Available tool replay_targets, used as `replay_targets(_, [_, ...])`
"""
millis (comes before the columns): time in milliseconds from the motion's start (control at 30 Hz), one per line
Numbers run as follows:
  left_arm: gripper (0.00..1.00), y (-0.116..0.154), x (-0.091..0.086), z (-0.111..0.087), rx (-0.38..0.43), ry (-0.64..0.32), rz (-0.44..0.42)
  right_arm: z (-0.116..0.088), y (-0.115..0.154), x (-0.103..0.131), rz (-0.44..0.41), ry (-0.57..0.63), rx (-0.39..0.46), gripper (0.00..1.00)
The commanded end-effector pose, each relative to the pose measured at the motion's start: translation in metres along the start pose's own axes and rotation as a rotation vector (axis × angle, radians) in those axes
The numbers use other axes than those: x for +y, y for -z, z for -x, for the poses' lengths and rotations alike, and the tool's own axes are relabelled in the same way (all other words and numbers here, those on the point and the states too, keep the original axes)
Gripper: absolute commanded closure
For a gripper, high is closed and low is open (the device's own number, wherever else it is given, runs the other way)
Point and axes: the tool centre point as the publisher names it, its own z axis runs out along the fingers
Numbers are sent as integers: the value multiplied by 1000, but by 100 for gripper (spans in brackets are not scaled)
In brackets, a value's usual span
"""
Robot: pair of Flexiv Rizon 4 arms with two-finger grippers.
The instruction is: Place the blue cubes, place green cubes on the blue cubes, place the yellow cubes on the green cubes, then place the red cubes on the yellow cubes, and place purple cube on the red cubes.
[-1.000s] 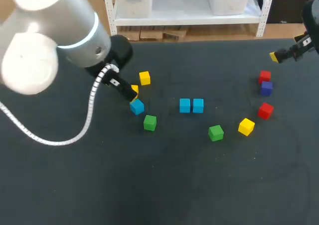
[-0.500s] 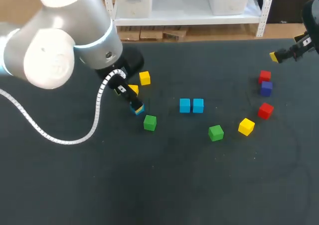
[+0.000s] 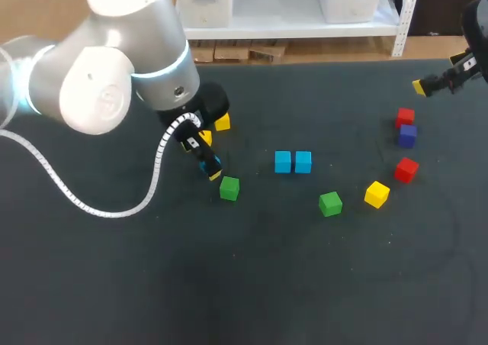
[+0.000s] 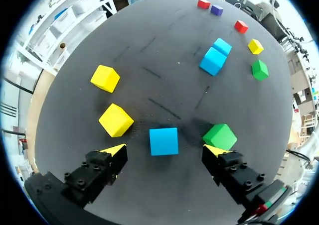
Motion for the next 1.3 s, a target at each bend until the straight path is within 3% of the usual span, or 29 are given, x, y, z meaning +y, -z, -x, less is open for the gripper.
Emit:
replay_targets(33, [0, -9, 5, 5, 16, -3, -11, -1, -2, 2, -10, -1, -6, 0])
replay_targets(200, [0, -12, 5, 5, 24, -7, -15, -1, -2, 2, -10, -1, -6, 0])
replay_targets(233, [5, -12, 5, 5, 26, -7, -16, -1, -2, 2, -10, -1, -6, 0])
replay_targets(267, [19, -13, 5, 5, 26, -8, -16, -1, -2, 2, -10, -1, -6, 0])
replay_targets(300, [49, -13, 6, 5, 27, -8, -16, -1, -2, 2, -10, -1, -6, 0])
replay_targets(333, [55, -14, 6, 5, 28, -9, -16, -1, -2, 2, -10, -1, -6, 0])
replay_targets(433, [57, -15, 6, 6, 28, -10, -17, -1, -2, 2, -10, -1, -6, 0])
replay_targets(500, [100, -16, 7, 7, 30, -8, -18, -1, -2, 2, -10, -1, -6, 0])
replay_targets(800, [100, -14, 7, 5, 29, -18, 1, -1, -2, 2, -10, -1, -6, 0])
replay_targets(933, [100, -1, 6, 6, 9, -105, 58, -1, -2, 2, -10, -1, -6, 0])
replay_targets(1067, [100, 22, 3, 13, -43, -218, 12, -1, -2, 2, -10, -1, -6, 0])
replay_targets(1300, [100, 38, 2, 17, -50, -383, -37, -1, -2, 2, -10, -1, -6, 0])
